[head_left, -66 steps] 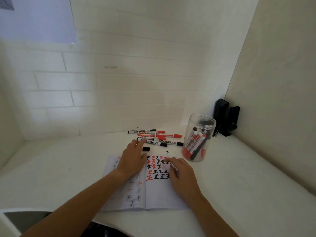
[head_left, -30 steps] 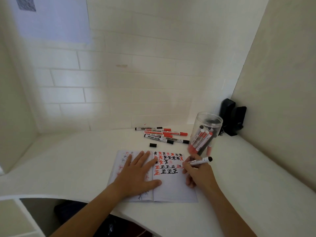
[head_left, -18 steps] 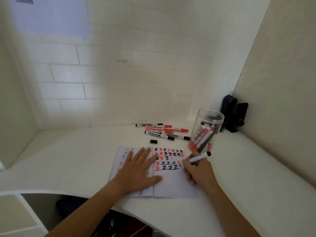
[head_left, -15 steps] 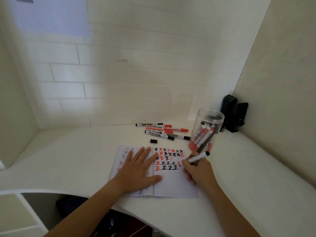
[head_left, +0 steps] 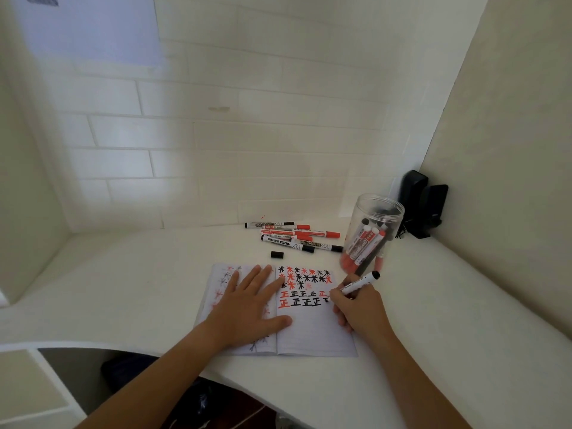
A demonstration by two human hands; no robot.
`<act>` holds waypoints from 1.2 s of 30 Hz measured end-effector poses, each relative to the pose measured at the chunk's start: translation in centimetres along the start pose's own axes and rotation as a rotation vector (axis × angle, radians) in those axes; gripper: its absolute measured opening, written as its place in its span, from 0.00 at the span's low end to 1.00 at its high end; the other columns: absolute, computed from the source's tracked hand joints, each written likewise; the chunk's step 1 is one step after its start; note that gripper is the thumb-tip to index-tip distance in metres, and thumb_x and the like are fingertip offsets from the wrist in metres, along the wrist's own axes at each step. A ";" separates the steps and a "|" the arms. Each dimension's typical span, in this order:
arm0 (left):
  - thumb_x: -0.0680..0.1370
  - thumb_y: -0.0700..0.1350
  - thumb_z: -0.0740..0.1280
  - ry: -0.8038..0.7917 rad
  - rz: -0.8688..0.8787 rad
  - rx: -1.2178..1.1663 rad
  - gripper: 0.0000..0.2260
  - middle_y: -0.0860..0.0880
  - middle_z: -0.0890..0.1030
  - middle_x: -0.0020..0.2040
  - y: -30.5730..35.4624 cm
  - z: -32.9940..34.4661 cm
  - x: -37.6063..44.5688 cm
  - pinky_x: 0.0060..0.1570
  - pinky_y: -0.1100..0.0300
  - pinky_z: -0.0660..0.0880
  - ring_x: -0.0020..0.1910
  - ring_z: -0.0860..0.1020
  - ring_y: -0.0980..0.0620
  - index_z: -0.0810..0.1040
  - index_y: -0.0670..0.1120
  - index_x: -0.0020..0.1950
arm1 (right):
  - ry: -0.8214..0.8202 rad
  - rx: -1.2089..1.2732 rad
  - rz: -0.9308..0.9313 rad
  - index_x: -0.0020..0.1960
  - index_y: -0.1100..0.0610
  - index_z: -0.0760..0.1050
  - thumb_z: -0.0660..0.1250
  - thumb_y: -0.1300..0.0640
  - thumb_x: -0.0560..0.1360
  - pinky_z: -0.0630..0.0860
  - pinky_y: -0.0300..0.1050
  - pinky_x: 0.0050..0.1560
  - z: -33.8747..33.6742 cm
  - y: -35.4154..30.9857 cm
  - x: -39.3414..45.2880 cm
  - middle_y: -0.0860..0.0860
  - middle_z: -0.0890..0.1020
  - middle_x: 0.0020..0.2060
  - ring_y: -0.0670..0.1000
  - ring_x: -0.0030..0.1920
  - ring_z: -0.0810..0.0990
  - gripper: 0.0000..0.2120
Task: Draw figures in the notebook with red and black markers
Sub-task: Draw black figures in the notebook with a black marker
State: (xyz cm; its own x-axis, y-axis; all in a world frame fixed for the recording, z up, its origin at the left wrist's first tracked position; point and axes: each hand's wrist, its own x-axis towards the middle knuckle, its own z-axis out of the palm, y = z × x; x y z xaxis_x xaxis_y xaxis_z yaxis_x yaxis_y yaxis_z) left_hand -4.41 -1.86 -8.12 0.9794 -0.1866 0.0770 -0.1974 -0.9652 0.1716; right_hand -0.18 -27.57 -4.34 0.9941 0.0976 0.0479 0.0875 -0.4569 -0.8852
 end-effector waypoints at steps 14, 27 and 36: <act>0.74 0.79 0.46 -0.001 0.000 -0.001 0.39 0.56 0.38 0.81 -0.1 0.2 0.0 0.78 0.44 0.35 0.79 0.33 0.56 0.40 0.64 0.80 | 0.057 0.018 0.006 0.39 0.61 0.74 0.69 0.61 0.78 0.73 0.41 0.23 0.1 0.1 0.1 0.58 0.83 0.28 0.52 0.22 0.77 0.10; 0.74 0.79 0.45 -0.003 0.001 0.005 0.39 0.56 0.37 0.81 0.0 0.1 0.0 0.78 0.43 0.36 0.79 0.33 0.55 0.39 0.64 0.80 | -0.007 -0.020 -0.024 0.41 0.64 0.74 0.69 0.62 0.77 0.72 0.41 0.24 0.2 -0.1 -0.1 0.59 0.83 0.30 0.51 0.23 0.76 0.09; 0.72 0.80 0.41 -0.004 0.011 0.002 0.40 0.56 0.38 0.82 -0.1 0.1 -0.1 0.78 0.44 0.36 0.79 0.33 0.56 0.39 0.64 0.80 | -0.036 -0.003 -0.042 0.40 0.63 0.73 0.70 0.61 0.77 0.74 0.41 0.25 0.2 -0.3 -0.3 0.59 0.82 0.30 0.51 0.23 0.76 0.10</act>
State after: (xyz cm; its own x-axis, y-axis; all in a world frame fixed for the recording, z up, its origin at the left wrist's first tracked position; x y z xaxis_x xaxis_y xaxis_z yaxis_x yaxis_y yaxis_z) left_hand -4.46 -1.76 -8.20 0.9773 -0.1980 0.0753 -0.2082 -0.9633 0.1692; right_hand -0.47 -27.32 -4.19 0.9866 0.1483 0.0678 0.1289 -0.4546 -0.8813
